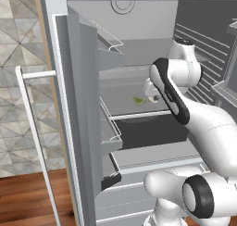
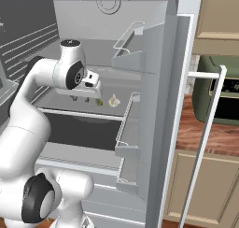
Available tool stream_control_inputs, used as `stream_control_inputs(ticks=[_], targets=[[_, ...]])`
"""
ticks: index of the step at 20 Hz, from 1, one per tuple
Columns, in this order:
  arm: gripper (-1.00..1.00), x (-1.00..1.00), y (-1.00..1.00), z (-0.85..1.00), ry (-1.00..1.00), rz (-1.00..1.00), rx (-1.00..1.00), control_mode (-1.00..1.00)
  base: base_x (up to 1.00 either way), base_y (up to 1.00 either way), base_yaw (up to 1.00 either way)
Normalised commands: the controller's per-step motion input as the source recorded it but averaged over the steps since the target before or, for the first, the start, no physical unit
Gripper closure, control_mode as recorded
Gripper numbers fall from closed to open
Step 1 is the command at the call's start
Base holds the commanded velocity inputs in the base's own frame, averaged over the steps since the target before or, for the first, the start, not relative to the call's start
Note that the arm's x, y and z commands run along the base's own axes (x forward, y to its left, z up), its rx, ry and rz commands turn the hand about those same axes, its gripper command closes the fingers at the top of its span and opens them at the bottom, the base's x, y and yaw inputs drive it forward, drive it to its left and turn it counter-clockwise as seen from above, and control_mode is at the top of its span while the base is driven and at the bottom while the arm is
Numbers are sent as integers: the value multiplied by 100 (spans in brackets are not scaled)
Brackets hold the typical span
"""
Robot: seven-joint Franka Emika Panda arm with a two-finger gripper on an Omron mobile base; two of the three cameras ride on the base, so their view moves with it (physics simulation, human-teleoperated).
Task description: Grab the lemon wedge and garlic from the fridge, place them in the blender, close the lid, and turn on the blender to create a marinade.
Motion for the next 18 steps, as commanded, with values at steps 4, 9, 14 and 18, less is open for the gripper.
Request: stream_control_inputs(ticks=[4, 9, 14, 18], targets=[[-100, 0, -3, -18, -5, 0, 1, -100, 0, 0, 0], [-100, 0, -2, -36, -21, 0, 1, -100, 0, 0, 0], [-100, 0, -4, -44, -21, 0, 0, -100, 0, 0, 0], [-100, 0, -2, -49, -17, 0, 0, -100, 0, 0, 0]])
